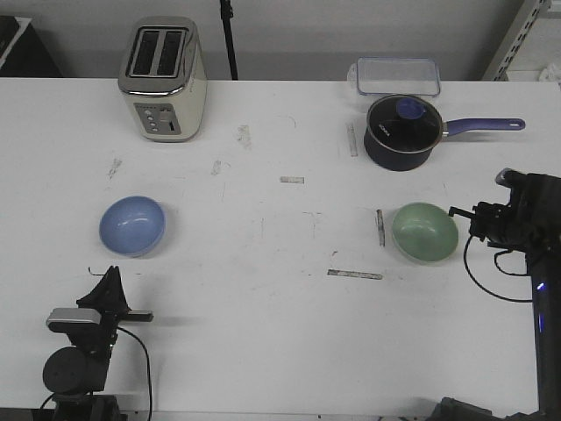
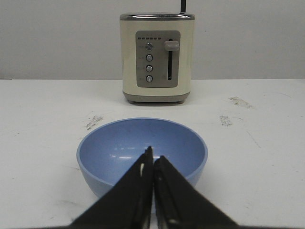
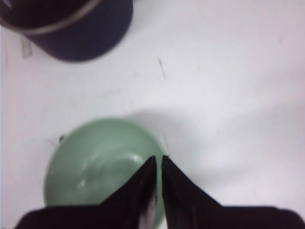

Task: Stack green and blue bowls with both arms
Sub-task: 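Move the right gripper forward and lower it onto the green bowl rim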

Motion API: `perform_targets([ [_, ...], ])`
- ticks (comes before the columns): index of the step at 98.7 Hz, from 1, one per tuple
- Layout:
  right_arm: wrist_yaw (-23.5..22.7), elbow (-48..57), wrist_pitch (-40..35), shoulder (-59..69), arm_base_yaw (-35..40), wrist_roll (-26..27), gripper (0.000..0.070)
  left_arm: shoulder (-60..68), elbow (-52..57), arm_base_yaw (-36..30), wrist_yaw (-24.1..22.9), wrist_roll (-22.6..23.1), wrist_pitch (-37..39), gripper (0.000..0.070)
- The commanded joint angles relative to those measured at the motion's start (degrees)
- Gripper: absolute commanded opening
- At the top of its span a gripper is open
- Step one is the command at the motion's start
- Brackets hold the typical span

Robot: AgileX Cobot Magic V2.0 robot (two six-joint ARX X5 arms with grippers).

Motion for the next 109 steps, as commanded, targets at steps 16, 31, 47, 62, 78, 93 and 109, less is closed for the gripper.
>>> perform_targets([
  [16, -3.2, 1.2, -4.3, 1.9, -1.9, -1.3, 0.0289, -0.1, -1.3, 0.0, 0.1, 0.5, 0.6, 0.0002],
  [31, -4.9, 1.2, -4.6, 3.7, -1.9, -1.3, 0.0419, -0.1, -1.3, 0.0, 0.1, 0.5, 0.6, 0.0002],
  [47, -5.0, 1.2, -4.6, 6.9, -1.8, -1.3, 0.0422, -0.1, -1.3, 0.0, 0.1, 0.5, 0.6, 0.0002],
  [62, -5.0, 1.2, -4.1, 11.1, -1.7, -1.5, 0.0423, -0.1, -1.3, 0.0, 0.1, 0.5, 0.6, 0.0002],
  [78, -5.0, 1.2, -2.4, 15.2, -1.1, -2.2, 0.0422, -0.1, -1.3, 0.0, 0.1, 0.5, 0.6, 0.0002],
  [93, -5.0, 1.2, -0.2, 17.9, -0.1, -2.5, 0.0421, -0.1, -1.3, 0.0, 0.1, 0.5, 0.6, 0.0002],
  [109, -4.7, 1.2, 0.9, 19.0, 0.8, -2.5, 0.0389, -0.1, -1.3, 0.0, 0.1, 0.5, 0.6, 0.0002],
])
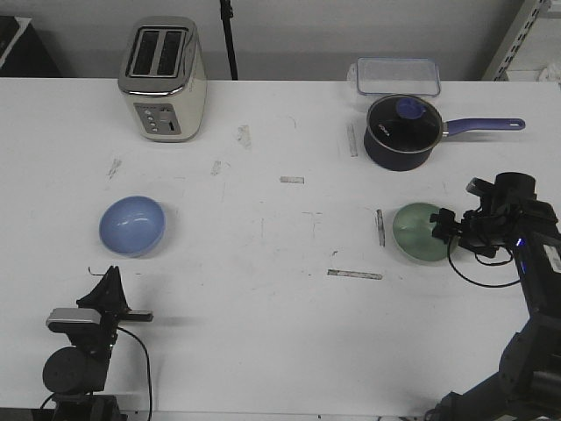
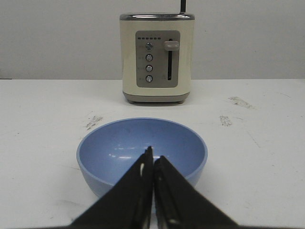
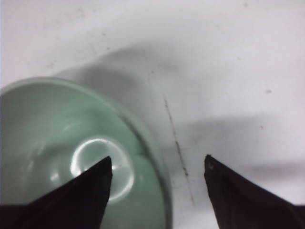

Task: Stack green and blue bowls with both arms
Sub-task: 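Move the right gripper forward and lower it onto the green bowl rim, then close the right gripper on the green bowl rim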

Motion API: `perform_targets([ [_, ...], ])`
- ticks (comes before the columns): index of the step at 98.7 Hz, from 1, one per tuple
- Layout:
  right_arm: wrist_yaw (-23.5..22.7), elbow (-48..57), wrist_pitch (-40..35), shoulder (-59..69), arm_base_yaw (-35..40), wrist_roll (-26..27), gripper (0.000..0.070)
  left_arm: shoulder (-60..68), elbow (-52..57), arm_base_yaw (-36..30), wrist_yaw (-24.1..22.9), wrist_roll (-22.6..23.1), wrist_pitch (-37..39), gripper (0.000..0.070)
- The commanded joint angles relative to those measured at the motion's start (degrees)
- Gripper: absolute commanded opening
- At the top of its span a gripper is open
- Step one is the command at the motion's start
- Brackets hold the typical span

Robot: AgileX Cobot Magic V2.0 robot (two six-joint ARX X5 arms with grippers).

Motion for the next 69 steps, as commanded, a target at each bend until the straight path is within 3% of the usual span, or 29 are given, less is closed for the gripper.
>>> perform_targets([
  [1, 0.2, 1.2, 0.3, 1.5, 0.1, -0.5, 0.0379, -0.1, -1.3, 0.0, 0.1, 0.5, 0.6, 0.0002],
  [18, 0.6, 1.2, 0.5, 1.9, 0.1, -0.5, 0.0097, -0.1, -1.3, 0.0, 0.1, 0.5, 0.6, 0.0002],
  [26, 0.6, 1.2, 0.4, 1.9, 0.1, -0.5, 0.0013, -0.1, -1.3, 0.0, 0.1, 0.5, 0.6, 0.0002],
  [69, -1.0, 1.3, -0.3, -2.6, 0.8, 3.3, 0.0008, -0.1, -1.3, 0.0, 0.1, 0.5, 0.6, 0.0002],
])
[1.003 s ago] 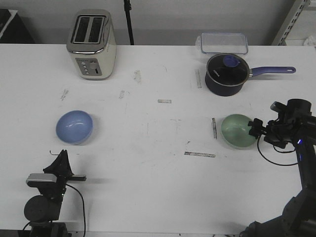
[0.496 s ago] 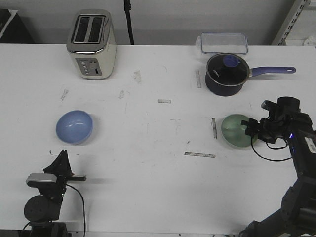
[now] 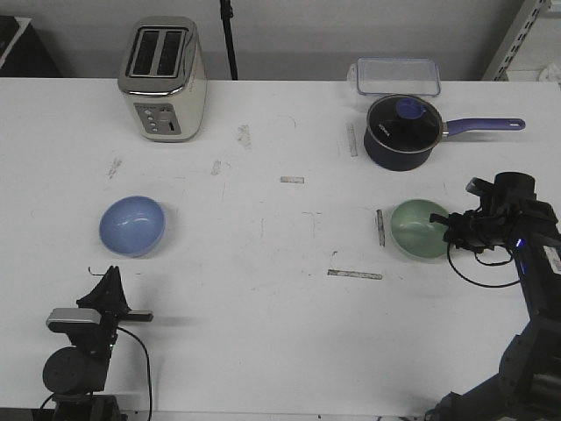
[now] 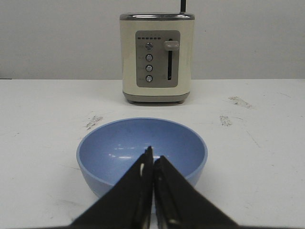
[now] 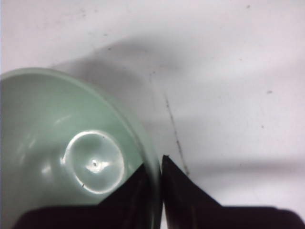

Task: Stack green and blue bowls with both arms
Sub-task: 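Close the right gripper on the green bowl rim, then slide the green bowl toward the table center with the right gripper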

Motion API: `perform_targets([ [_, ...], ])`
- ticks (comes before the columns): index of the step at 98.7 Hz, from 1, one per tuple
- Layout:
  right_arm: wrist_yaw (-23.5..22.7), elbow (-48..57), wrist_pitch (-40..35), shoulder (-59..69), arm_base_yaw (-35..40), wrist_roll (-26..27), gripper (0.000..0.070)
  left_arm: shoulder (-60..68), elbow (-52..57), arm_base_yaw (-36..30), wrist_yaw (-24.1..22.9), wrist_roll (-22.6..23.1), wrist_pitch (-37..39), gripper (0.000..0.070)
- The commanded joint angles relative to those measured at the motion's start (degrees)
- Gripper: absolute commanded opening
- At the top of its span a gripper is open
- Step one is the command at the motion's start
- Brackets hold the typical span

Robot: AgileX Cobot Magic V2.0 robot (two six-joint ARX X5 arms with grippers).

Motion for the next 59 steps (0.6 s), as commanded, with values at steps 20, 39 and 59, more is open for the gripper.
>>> perform_targets([
  [20, -4.4, 1.3, 0.0, -3.7, 4.2, 4.8, 0.0008, -0.1, -1.3, 0.0, 0.1, 0.5, 0.6, 0.0002],
  [39, -4.2, 1.3, 0.8, -3.7, 11.3, 11.2, 0.0008, -0.1, -1.3, 0.0, 0.1, 0.5, 0.6, 0.0002],
  [59, 1.2, 1.3, 3.4, -3.5, 21.8, 20.5, 0.0009, -0.1, -1.3, 0.0, 0.1, 0.5, 0.6, 0.0002],
])
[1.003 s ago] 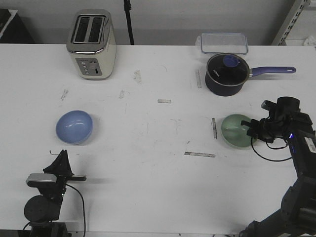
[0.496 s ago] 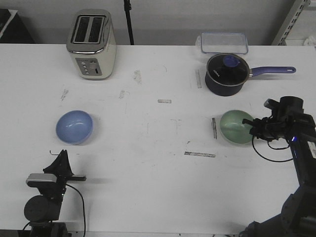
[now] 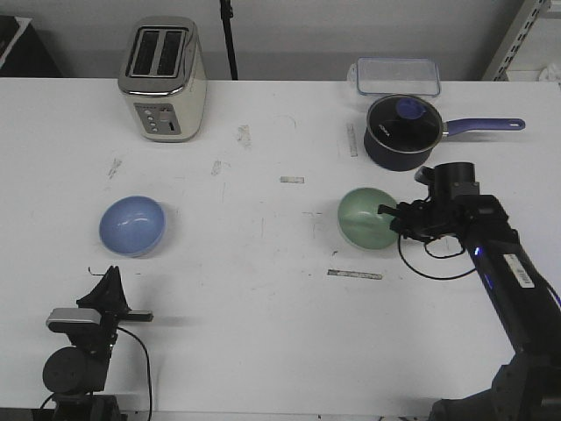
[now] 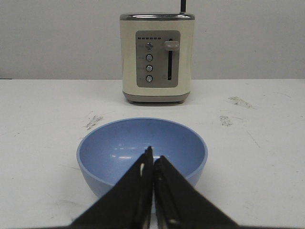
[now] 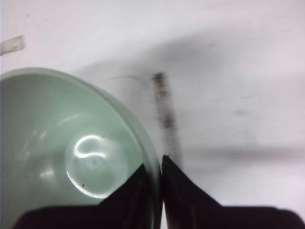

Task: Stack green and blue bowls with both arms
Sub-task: 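Slide the green bowl toward the table center with the right gripper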

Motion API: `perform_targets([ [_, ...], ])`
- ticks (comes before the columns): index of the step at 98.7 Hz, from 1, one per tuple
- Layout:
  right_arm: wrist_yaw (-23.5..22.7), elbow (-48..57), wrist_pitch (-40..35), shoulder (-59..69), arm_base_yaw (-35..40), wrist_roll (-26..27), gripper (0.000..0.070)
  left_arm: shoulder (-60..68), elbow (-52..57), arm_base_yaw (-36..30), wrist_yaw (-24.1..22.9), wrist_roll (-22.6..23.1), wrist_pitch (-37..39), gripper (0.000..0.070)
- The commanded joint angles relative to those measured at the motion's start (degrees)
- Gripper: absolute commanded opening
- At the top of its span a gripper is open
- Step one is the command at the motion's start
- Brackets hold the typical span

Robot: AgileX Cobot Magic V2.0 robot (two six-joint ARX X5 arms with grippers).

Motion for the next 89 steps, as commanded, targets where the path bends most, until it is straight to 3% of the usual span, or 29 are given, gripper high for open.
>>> perform_targets([
  [1, 2.3, 1.2, 0.8, 0.8, 3.2, 6.1, 0.0009, -0.1, -1.3, 0.0, 0.1, 0.5, 0.6, 0.0002],
  [12, 6.3, 1.2, 2.3, 1.9, 9.7, 10.9, 0.0009, -0.1, -1.3, 0.0, 0.1, 0.5, 0.6, 0.0002],
  [45, 7.3, 1.2, 8.5, 6.0, 23.4, 21.4, 0.0009, -0.1, -1.3, 0.0, 0.1, 0.5, 0.6, 0.0002],
  [61, 10.0, 1.2, 10.4, 7.3, 26.9, 24.3, 0.0009, -0.1, -1.3, 0.0, 0.1, 0.5, 0.6, 0.0002],
  [89, 14.3, 1.2, 10.7, 8.8, 30.4, 24.5, 0.0009, -0.1, -1.3, 0.0, 0.1, 0.5, 0.6, 0.0002],
])
